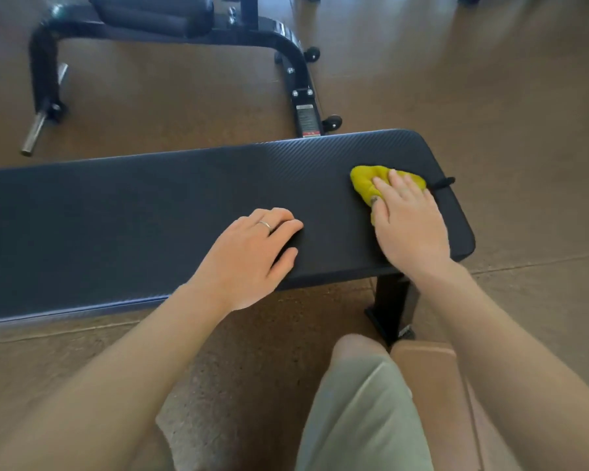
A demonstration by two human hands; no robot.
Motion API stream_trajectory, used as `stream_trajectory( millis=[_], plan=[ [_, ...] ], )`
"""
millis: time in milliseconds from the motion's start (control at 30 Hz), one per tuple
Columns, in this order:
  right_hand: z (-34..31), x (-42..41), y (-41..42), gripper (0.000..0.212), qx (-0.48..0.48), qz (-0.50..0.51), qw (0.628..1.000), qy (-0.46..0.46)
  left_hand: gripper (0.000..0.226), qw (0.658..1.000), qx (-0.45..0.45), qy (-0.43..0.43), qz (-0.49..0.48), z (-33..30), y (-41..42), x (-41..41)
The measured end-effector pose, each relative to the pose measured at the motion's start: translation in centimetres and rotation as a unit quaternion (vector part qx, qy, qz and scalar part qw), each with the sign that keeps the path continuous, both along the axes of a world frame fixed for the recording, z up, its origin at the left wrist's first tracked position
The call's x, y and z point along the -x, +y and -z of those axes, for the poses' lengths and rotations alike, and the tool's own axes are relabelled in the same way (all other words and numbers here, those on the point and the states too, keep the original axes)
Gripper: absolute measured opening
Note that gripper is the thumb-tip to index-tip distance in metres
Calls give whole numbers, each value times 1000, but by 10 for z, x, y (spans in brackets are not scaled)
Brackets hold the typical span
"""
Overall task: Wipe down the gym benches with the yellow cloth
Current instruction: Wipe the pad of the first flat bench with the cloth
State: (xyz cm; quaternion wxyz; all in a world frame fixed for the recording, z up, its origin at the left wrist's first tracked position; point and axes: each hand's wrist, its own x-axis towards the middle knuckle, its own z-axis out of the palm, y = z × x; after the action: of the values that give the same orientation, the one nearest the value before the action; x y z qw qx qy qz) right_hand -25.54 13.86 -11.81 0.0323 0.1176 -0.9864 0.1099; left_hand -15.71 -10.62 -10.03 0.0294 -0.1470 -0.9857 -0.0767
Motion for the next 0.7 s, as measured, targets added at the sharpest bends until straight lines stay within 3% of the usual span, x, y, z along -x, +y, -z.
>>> stream_trajectory(
  millis=[100,200,300,400,467,533,600,700],
  plan=[
    [2,-11,-28,55,-3,62,998,-6,47,994,4,41,-102,-4,-58,3],
    [6,-50,-97,65,1,-8,1000,24,52,968,-20,19,-248,5,-106,12],
    [9,-79,-148,58,-5,-58,998,19,53,968,-28,13,-250,18,-112,19],
    [7,-73,-136,55,-14,-101,995,10,55,970,-35,8,-239,19,-116,17],
    [3,-50,-106,55,-26,-54,998,5,55,971,-39,9,-234,20,-119,15],
    [0,-23,-89,52,-19,58,998,-26,56,973,-35,12,-229,21,-119,16],
    [0,-17,-106,52,-15,127,991,-28,56,973,-25,9,-229,23,-117,17],
    [3,-60,-167,55,0,93,996,2,55,974,-16,2,-225,21,-117,17]
  ],
)
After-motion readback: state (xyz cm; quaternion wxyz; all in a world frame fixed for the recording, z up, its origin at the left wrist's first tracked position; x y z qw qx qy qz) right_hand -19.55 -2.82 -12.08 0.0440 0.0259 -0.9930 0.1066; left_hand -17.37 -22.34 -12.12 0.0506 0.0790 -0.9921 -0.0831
